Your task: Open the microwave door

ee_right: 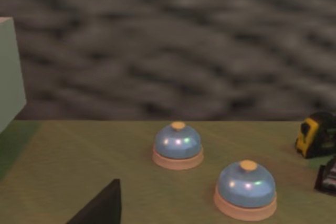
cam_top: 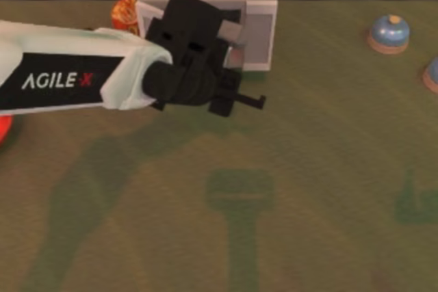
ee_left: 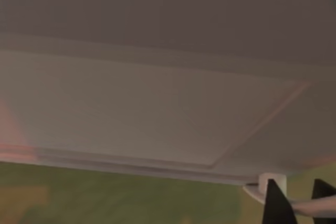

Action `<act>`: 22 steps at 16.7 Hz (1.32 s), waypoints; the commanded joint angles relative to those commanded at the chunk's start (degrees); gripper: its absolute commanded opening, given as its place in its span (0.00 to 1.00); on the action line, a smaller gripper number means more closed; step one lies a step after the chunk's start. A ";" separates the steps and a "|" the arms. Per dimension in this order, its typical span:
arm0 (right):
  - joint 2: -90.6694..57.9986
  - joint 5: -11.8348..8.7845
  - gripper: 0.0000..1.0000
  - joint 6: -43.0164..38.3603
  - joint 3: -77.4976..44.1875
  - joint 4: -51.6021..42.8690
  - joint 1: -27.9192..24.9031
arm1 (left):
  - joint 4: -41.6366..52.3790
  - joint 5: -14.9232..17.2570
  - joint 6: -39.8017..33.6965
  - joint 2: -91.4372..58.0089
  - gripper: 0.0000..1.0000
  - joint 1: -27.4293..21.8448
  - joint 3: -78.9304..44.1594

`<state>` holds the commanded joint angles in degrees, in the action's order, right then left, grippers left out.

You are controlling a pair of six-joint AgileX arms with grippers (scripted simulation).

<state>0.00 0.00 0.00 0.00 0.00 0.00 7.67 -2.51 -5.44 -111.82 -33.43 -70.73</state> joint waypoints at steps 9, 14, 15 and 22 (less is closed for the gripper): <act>0.00 0.00 1.00 0.00 0.00 0.00 0.00 | -0.15 0.61 0.94 0.30 0.00 0.41 0.80; 0.00 0.00 1.00 0.00 0.00 0.00 0.00 | -0.15 0.61 0.94 0.30 0.00 0.41 0.80; 0.00 0.00 1.00 0.00 0.00 0.00 0.00 | -0.15 0.61 0.94 0.30 0.00 0.41 0.80; 0.00 0.00 1.00 0.00 0.00 0.00 0.00 | -0.15 0.61 0.94 0.30 0.00 0.41 0.80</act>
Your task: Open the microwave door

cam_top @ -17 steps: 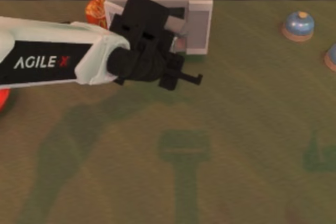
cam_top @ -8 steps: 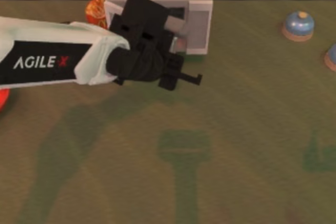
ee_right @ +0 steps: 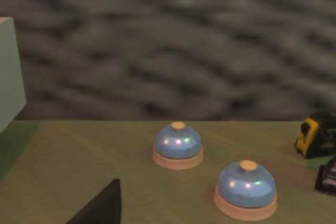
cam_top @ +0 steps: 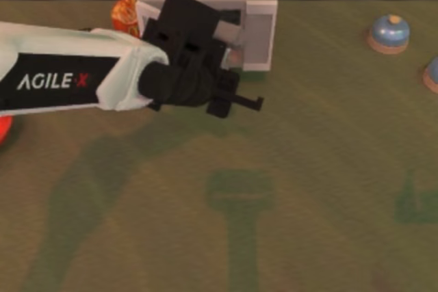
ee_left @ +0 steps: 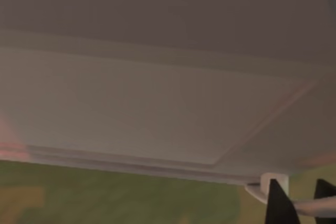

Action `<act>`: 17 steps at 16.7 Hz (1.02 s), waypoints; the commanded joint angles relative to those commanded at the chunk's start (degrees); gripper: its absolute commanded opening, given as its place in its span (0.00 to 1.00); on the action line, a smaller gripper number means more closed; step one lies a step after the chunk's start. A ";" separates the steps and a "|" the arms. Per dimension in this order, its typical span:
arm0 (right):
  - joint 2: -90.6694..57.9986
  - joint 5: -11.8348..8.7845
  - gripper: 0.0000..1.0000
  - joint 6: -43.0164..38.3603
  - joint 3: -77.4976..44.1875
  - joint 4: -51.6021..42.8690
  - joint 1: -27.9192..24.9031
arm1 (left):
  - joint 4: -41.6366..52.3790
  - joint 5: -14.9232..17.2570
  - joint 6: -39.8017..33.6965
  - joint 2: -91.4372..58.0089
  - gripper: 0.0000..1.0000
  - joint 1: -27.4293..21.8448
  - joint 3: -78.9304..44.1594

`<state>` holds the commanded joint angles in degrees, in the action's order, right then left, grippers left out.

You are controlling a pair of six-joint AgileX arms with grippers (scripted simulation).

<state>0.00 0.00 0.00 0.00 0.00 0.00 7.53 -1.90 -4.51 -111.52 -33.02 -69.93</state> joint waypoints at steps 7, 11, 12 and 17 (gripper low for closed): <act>0.00 0.00 1.00 0.00 0.00 0.00 0.00 | -0.05 0.87 0.34 0.17 0.00 -0.18 0.37; 0.00 0.00 1.00 0.00 0.00 0.00 0.00 | -0.58 2.46 2.67 1.35 0.00 0.86 1.83; 0.00 0.00 1.00 0.00 0.00 0.00 0.00 | -0.68 2.88 3.26 1.60 0.00 1.15 2.23; 0.00 0.00 1.00 0.00 0.00 0.00 0.00 | -0.75 3.16 3.67 1.77 0.00 1.31 2.50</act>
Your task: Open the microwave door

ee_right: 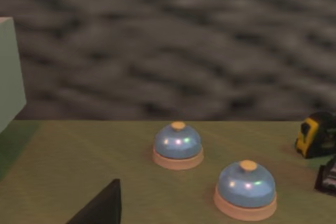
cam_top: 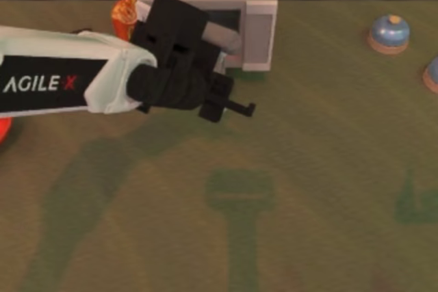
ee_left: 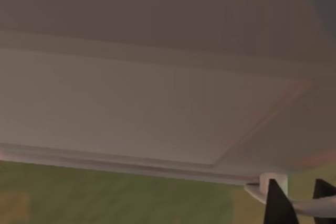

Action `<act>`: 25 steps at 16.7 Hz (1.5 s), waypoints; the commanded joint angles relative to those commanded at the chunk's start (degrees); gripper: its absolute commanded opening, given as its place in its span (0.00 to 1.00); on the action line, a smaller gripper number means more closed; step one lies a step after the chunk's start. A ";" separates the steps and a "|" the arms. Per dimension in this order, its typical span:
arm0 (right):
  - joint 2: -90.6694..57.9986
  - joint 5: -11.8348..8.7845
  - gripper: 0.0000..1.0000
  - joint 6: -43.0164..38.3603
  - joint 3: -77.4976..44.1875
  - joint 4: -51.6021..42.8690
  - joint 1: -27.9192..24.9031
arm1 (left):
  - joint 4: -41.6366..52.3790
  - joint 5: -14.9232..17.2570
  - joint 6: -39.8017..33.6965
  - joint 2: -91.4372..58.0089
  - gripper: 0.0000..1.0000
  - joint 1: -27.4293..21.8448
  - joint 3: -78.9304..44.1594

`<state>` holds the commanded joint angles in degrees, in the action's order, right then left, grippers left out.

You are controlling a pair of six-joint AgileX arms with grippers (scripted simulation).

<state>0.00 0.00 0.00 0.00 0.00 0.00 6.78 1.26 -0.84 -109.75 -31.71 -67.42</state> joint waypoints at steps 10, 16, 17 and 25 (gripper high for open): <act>0.00 0.00 1.00 0.00 0.00 0.00 0.00 | 0.00 0.00 0.00 0.00 0.00 0.00 0.00; 0.00 0.00 1.00 0.00 0.00 0.00 0.00 | 0.00 0.00 0.00 0.00 0.00 0.00 0.00; 0.00 0.00 1.00 0.00 0.00 0.00 0.00 | 0.00 0.00 0.00 0.00 0.00 0.00 0.00; 0.00 0.00 1.00 0.00 0.00 0.00 0.00 | -0.14 1.80 1.68 0.74 0.00 0.48 1.05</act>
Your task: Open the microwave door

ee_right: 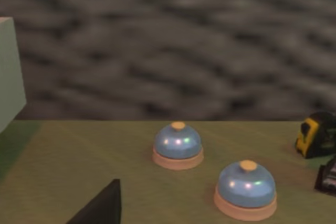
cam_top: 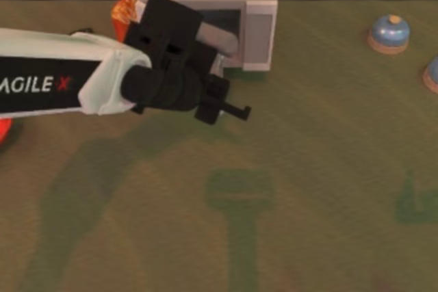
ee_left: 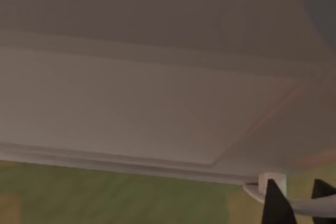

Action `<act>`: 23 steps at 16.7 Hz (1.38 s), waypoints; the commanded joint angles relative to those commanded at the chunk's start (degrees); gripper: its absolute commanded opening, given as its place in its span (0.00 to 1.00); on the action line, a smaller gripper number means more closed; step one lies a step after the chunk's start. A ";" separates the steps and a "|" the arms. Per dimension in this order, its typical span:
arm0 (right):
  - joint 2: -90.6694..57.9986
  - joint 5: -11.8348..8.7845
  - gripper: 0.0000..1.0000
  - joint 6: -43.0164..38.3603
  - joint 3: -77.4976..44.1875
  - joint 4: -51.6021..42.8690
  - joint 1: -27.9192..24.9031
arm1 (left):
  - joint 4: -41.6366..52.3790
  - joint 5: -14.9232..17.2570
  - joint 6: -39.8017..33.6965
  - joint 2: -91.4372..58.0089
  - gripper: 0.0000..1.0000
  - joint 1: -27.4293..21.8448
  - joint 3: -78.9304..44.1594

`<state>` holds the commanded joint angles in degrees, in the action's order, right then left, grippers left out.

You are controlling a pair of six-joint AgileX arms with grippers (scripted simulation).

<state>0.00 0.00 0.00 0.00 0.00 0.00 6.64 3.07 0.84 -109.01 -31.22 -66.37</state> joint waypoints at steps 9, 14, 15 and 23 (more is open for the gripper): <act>0.00 0.00 1.00 0.00 0.00 0.00 0.00 | -0.24 1.61 2.30 0.93 0.00 1.05 1.22; 0.00 0.00 1.00 0.00 0.00 0.00 0.00 | -0.24 1.61 2.30 0.93 0.00 1.05 1.22; 0.00 0.00 1.00 0.00 0.00 0.00 0.00 | -0.24 1.61 2.30 0.93 0.00 1.05 1.22; 0.00 0.00 1.00 0.00 0.00 0.00 0.00 | -0.24 1.61 2.30 0.93 0.00 1.05 1.22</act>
<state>0.00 0.00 0.00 0.00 0.00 0.00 6.40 4.68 3.14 -108.08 -30.17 -65.15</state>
